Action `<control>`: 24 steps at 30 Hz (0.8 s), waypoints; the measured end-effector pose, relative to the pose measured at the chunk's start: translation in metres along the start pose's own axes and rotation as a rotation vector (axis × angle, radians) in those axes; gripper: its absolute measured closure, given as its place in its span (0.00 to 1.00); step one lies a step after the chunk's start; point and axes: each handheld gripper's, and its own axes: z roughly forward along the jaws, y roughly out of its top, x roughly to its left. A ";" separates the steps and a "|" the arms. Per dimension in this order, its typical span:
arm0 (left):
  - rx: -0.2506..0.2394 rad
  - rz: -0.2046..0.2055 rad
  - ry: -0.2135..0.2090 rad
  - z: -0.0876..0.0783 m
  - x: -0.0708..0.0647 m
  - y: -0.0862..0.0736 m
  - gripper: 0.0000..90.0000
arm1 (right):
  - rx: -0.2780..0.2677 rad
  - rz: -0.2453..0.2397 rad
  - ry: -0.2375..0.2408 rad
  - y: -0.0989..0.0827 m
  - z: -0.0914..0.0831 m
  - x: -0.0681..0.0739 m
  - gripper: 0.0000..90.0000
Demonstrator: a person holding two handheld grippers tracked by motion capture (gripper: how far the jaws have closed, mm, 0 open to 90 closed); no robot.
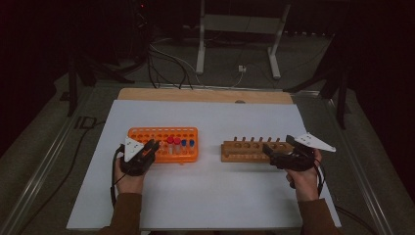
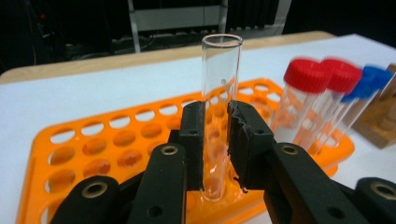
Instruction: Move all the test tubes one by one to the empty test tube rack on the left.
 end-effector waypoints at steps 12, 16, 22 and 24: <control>0.120 0.035 0.021 0.006 -0.005 -0.010 0.85 | 0.010 -0.012 0.017 -0.004 -0.001 0.000 0.00; 0.132 0.048 0.025 0.006 -0.006 -0.010 0.85 | 0.013 -0.017 0.022 -0.007 -0.002 0.000 0.00; 0.159 0.056 0.033 0.008 -0.007 -0.011 0.85 | 0.008 -0.023 0.029 -0.011 -0.002 0.000 0.00; 0.159 0.045 0.028 0.009 -0.006 -0.011 0.86 | 0.004 -0.027 0.032 -0.011 -0.002 0.000 0.00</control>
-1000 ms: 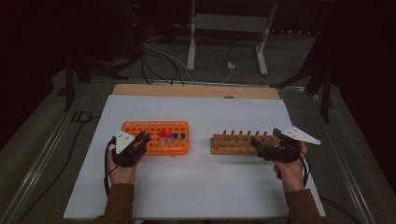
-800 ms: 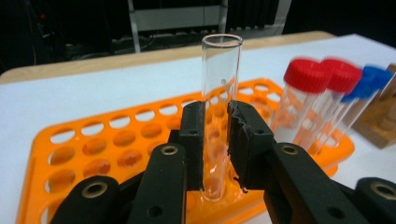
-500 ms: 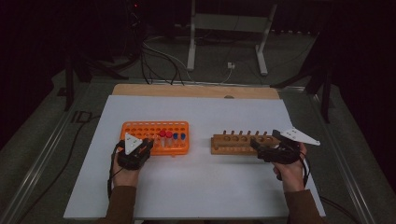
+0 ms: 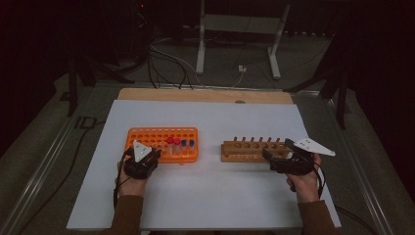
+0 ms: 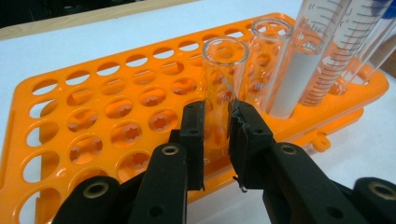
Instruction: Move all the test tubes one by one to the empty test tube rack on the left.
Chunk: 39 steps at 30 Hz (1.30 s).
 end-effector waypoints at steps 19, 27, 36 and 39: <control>-0.188 -0.112 -0.086 -0.048 0.020 0.008 0.41 | -0.055 -0.020 0.028 -0.006 -0.008 0.002 0.00; -0.251 -0.109 -0.068 -0.067 0.025 0.010 0.22 | -0.074 -0.042 0.047 -0.008 -0.009 0.005 0.00; -0.281 -0.121 -0.060 -0.077 0.031 0.010 0.05 | -0.108 -0.050 0.069 -0.010 -0.013 0.004 0.00; -0.304 -0.122 -0.049 -0.080 0.034 0.009 0.03 | -0.124 -0.054 0.075 -0.011 -0.015 0.003 0.00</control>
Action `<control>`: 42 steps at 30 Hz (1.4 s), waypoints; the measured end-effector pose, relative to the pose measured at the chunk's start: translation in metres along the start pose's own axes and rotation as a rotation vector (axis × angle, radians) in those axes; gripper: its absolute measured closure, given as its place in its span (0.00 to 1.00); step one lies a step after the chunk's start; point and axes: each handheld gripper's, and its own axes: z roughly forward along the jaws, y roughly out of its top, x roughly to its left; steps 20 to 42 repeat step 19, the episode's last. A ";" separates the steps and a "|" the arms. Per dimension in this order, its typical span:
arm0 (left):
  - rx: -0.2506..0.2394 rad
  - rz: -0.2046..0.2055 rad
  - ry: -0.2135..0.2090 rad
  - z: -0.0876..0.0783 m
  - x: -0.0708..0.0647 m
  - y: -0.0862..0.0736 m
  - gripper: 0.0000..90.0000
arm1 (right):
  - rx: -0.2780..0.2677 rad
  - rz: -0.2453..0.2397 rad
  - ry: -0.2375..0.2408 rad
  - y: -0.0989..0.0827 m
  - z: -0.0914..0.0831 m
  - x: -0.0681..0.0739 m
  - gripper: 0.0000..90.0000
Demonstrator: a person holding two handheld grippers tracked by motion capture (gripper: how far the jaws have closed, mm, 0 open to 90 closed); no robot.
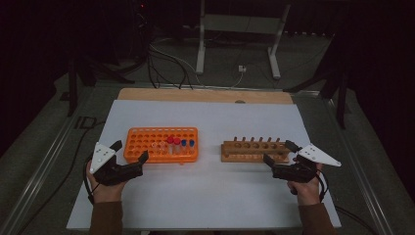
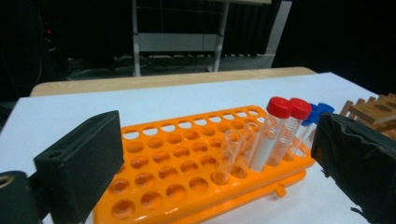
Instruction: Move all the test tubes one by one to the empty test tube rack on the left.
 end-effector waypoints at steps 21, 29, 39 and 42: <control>-0.044 -0.024 0.044 -0.001 0.008 -0.006 0.01 | -0.013 0.004 0.001 -0.011 -0.007 -0.002 0.00; -0.044 -0.024 0.044 -0.001 0.008 -0.006 0.01 | -0.013 0.004 0.001 -0.011 -0.007 -0.002 0.00; -0.044 -0.024 0.044 -0.001 0.008 -0.006 0.01 | -0.013 0.004 0.001 -0.011 -0.007 -0.002 0.00; -0.044 -0.024 0.044 -0.001 0.008 -0.006 0.01 | -0.013 0.004 0.001 -0.011 -0.007 -0.002 0.00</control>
